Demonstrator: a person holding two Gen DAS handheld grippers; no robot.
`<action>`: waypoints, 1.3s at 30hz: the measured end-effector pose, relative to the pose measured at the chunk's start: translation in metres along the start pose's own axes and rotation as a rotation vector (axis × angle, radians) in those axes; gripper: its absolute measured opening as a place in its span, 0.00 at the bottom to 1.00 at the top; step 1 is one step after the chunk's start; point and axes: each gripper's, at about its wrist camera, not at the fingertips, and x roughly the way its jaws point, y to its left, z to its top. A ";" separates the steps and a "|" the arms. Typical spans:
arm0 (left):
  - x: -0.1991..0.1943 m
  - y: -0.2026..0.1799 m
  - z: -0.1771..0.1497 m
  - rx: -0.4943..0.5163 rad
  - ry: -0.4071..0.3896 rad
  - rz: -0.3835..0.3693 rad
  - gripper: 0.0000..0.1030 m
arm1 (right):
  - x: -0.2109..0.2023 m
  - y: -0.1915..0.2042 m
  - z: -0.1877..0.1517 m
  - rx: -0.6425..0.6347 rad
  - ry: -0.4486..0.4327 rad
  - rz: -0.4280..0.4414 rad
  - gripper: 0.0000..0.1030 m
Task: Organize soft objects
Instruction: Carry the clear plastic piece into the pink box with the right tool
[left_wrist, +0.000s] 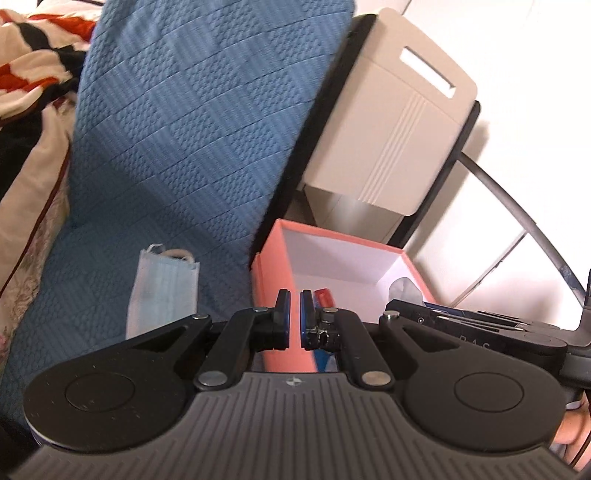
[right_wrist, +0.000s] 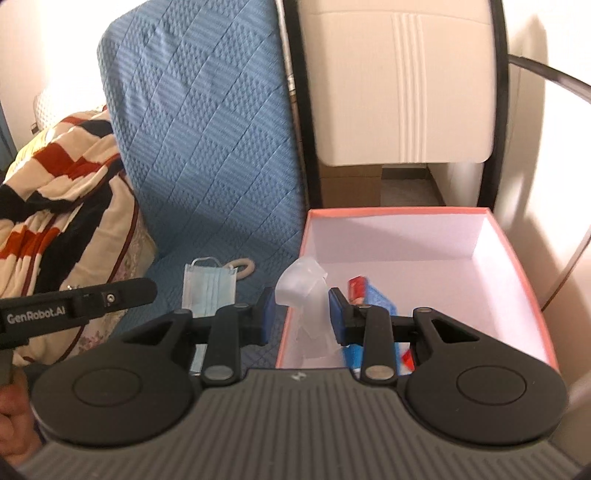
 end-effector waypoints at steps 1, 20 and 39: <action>0.001 -0.006 0.001 0.003 -0.005 -0.012 0.06 | -0.003 -0.003 0.002 0.003 -0.003 0.000 0.34; 0.052 -0.091 0.008 0.041 -0.010 -0.060 0.06 | -0.006 -0.088 0.013 0.030 0.042 -0.033 0.34; 0.147 -0.127 -0.032 0.118 0.159 -0.003 0.06 | 0.052 -0.162 -0.036 0.113 0.180 -0.057 0.34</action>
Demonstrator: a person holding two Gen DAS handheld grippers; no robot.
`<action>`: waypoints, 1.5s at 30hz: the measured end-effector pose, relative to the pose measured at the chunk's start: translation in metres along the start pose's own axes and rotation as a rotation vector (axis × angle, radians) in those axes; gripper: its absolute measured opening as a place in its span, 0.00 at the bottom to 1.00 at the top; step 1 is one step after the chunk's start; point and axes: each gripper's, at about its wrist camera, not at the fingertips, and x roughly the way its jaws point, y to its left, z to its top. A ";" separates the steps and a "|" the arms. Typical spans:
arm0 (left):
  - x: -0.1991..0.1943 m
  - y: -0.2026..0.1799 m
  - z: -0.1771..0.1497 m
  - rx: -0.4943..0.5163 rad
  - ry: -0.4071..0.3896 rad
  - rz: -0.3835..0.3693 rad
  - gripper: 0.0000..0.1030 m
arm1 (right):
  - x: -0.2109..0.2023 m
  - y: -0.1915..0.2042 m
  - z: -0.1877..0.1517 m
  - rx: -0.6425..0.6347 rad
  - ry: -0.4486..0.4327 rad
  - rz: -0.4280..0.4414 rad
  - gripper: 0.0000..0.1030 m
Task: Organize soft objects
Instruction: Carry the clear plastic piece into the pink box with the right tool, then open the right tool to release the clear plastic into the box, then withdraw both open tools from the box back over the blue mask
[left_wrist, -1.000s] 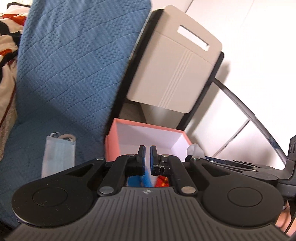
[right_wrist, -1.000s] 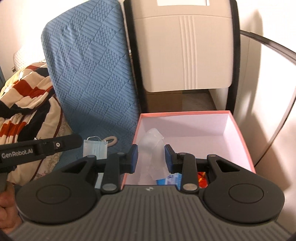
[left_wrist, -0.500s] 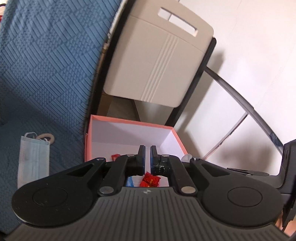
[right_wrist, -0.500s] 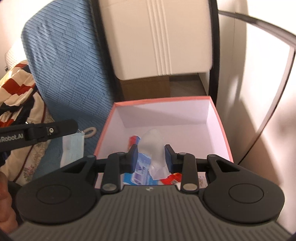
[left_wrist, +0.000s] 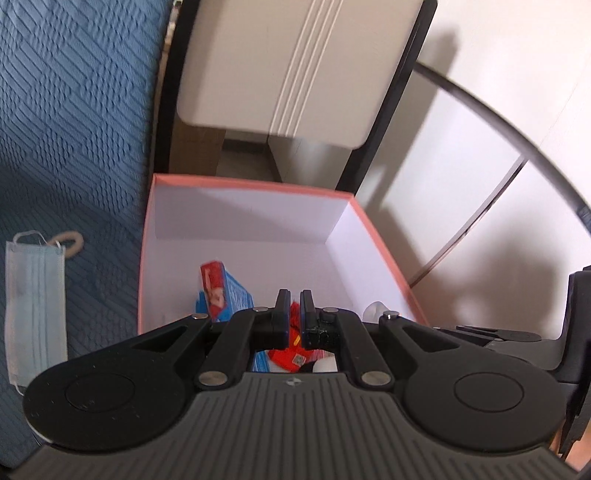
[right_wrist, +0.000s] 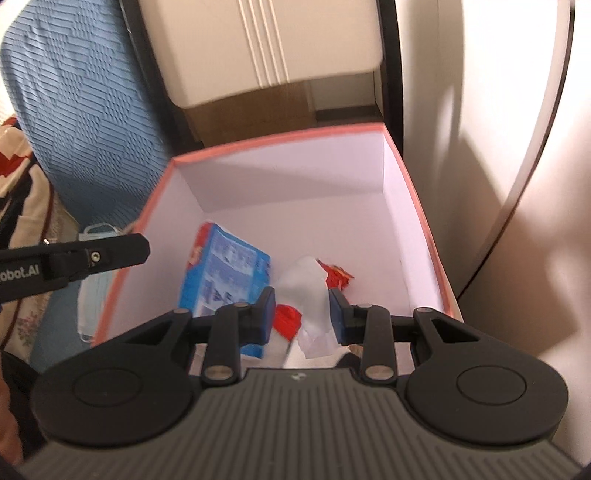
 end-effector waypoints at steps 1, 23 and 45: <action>0.005 -0.001 -0.002 0.003 0.008 0.006 0.06 | 0.004 -0.002 -0.001 0.001 0.008 -0.002 0.34; 0.027 -0.007 -0.015 0.028 0.088 0.001 0.52 | 0.008 -0.028 -0.004 0.101 0.036 -0.015 0.56; -0.087 0.021 0.013 0.038 -0.135 0.001 0.52 | -0.065 0.045 0.018 0.010 -0.116 -0.008 0.56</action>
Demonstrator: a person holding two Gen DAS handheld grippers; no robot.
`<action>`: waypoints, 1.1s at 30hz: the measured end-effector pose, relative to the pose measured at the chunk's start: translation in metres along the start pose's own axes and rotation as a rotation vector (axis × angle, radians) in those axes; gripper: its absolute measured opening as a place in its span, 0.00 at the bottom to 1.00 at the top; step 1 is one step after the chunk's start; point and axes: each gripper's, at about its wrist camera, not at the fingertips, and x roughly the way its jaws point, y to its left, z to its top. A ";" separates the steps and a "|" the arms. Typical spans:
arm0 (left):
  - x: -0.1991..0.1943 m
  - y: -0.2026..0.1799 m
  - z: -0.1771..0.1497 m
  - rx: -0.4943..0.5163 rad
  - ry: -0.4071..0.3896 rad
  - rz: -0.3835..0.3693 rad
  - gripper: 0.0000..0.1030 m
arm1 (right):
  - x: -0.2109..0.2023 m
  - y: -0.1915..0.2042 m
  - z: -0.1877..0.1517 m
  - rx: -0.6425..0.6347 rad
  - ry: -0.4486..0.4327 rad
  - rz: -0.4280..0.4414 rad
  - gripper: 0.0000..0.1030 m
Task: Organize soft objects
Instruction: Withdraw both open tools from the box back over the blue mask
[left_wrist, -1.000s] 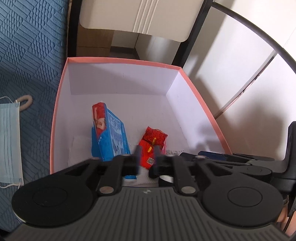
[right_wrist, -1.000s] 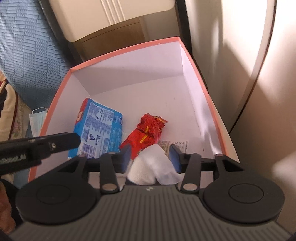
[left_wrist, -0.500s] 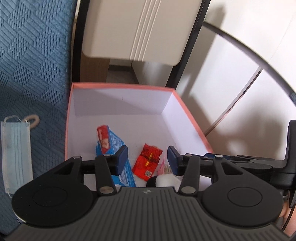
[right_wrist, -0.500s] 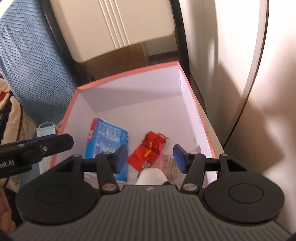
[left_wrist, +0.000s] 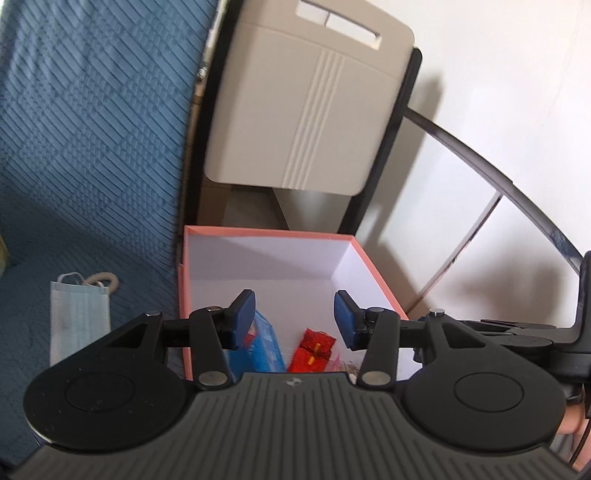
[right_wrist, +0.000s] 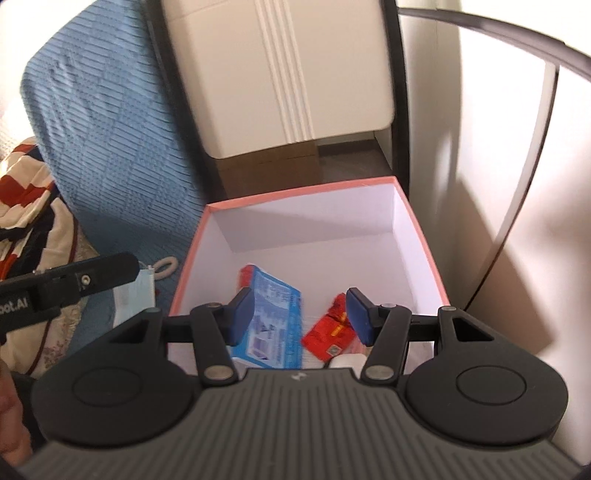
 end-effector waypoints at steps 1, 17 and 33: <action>-0.005 0.003 0.000 0.001 -0.008 0.005 0.52 | -0.002 0.005 0.000 -0.005 -0.003 0.001 0.56; -0.064 0.065 -0.011 -0.031 -0.092 0.075 0.52 | -0.014 0.077 -0.015 -0.078 -0.030 0.035 0.56; -0.087 0.115 -0.044 -0.066 -0.121 0.113 0.52 | -0.001 0.126 -0.050 -0.150 -0.023 0.066 0.56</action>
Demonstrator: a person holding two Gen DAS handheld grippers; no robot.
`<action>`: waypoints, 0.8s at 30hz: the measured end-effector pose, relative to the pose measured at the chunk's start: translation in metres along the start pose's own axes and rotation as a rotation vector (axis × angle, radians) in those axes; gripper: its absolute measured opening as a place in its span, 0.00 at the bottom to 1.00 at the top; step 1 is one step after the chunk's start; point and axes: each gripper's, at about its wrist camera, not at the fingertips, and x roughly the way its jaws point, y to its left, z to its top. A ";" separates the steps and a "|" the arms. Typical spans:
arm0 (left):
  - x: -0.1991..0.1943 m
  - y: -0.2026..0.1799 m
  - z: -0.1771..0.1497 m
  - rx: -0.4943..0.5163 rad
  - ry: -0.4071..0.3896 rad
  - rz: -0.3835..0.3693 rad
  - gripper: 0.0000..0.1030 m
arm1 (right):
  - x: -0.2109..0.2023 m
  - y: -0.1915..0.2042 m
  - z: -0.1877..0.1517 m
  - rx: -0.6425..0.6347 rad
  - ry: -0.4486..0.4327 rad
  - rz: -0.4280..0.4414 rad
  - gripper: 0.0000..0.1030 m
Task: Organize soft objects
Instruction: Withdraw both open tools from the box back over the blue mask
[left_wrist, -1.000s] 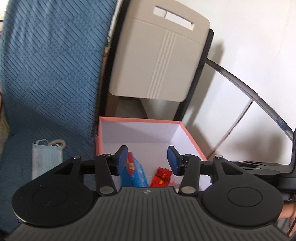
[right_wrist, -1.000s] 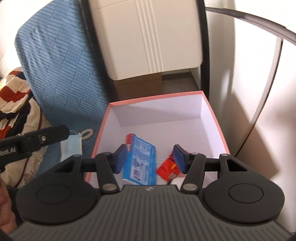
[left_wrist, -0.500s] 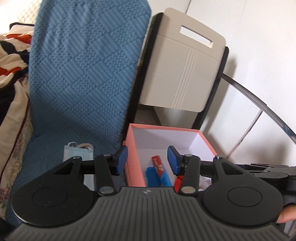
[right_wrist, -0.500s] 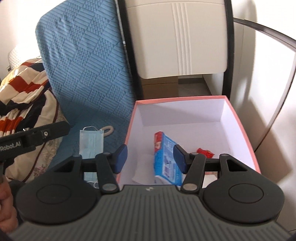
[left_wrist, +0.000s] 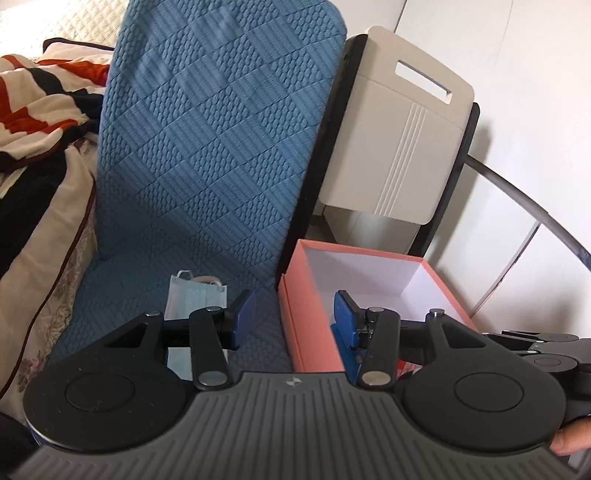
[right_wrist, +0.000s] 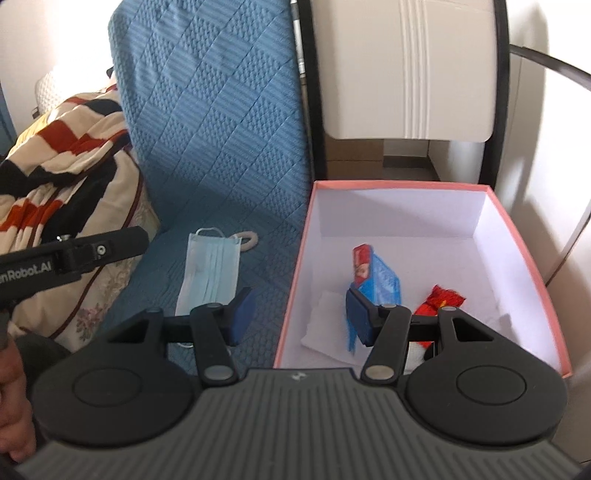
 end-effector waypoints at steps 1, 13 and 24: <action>0.000 0.003 -0.003 0.000 0.000 0.004 0.52 | 0.002 0.002 -0.001 0.000 0.004 0.003 0.56; -0.004 0.034 -0.024 0.007 -0.004 0.045 0.52 | 0.021 0.032 -0.026 -0.027 0.028 0.023 0.56; -0.002 0.071 -0.047 -0.025 -0.013 0.066 0.52 | 0.040 0.048 -0.041 -0.053 0.048 0.012 0.56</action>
